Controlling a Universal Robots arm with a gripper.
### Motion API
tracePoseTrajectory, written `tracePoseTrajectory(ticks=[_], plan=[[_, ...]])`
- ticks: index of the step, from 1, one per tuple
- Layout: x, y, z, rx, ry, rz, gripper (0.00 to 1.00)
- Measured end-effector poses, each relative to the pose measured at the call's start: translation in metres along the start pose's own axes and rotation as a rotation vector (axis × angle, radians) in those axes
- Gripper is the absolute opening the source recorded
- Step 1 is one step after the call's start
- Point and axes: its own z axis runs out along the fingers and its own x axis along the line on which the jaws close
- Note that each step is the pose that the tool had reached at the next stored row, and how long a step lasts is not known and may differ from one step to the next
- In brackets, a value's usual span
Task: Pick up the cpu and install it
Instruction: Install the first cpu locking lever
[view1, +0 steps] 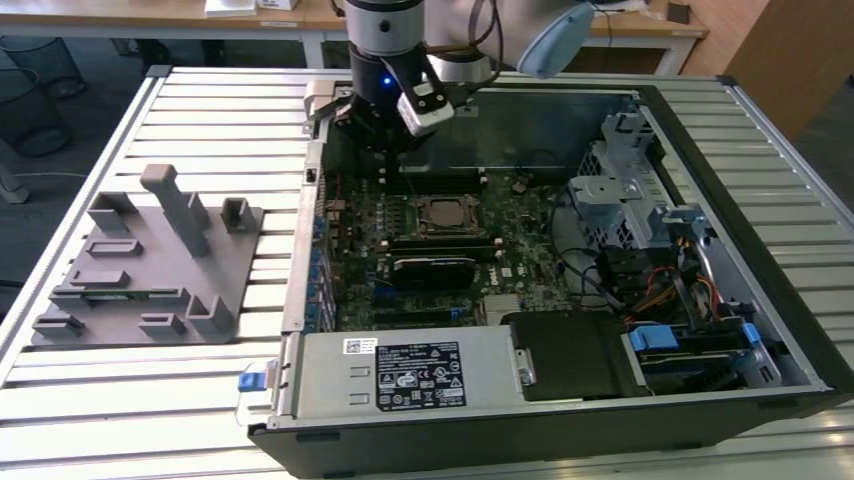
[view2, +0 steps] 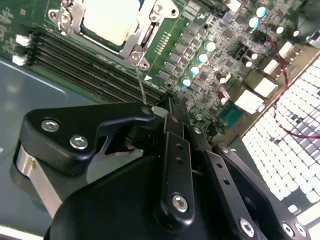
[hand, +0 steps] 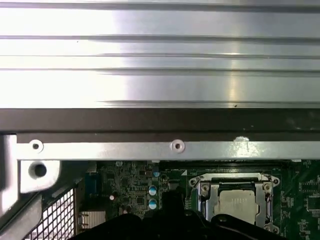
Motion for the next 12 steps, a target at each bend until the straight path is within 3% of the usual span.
tracePoseTrajectory(ticks=[4,9,12], plan=[[-0.0134,0.0008,0.0004,-0.0001,0.0016,0.000,0.11],[-0.0320,0.0015,0.0016,0.0000,0.0100,0.000,0.11],[-0.0395,0.0016,0.0020,-0.0007,0.0124,0.000,0.11]])
